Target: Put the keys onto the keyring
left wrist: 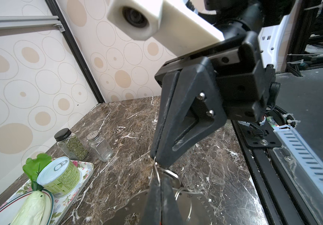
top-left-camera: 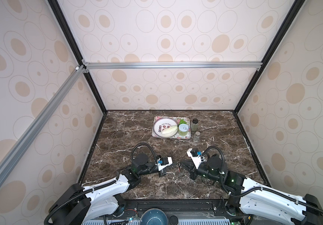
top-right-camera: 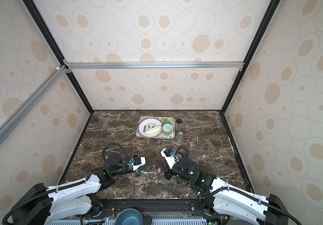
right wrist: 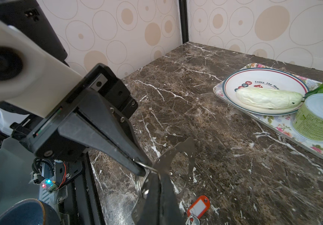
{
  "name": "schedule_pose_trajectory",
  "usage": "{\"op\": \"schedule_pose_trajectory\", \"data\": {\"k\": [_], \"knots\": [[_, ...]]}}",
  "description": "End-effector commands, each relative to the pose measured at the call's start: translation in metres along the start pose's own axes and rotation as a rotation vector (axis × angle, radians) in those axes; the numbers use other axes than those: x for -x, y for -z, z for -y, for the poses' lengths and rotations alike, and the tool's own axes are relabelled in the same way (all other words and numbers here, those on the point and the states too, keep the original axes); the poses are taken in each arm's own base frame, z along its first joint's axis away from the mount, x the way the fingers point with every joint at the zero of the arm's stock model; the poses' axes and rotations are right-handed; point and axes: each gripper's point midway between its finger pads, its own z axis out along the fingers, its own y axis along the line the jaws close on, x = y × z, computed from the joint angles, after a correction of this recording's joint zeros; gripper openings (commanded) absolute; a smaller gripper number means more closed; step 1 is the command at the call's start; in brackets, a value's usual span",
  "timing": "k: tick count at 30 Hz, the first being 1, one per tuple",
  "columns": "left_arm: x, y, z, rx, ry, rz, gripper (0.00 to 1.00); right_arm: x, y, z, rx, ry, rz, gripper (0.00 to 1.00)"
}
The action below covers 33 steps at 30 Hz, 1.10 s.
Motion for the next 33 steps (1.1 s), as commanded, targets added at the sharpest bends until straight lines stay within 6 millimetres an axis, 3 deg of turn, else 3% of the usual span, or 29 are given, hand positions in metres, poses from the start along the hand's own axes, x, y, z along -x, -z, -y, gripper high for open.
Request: {"op": "schedule_pose_trajectory", "data": {"k": [1, 23, 33], "knots": [[0.029, 0.002, 0.008, -0.043, -0.058, 0.109, 0.0, 0.006, -0.001, 0.006, -0.035, -0.019, 0.018, 0.0], [0.028, 0.004, 0.003, -0.005, -0.058, 0.099, 0.0, 0.005, 0.002, 0.011, -0.065, -0.025, 0.022, 0.0], [0.025, 0.003, -0.01, 0.066, 0.008, 0.094, 0.0, 0.008, 0.01, 0.022, -0.126, -0.023, 0.058, 0.28]]}}
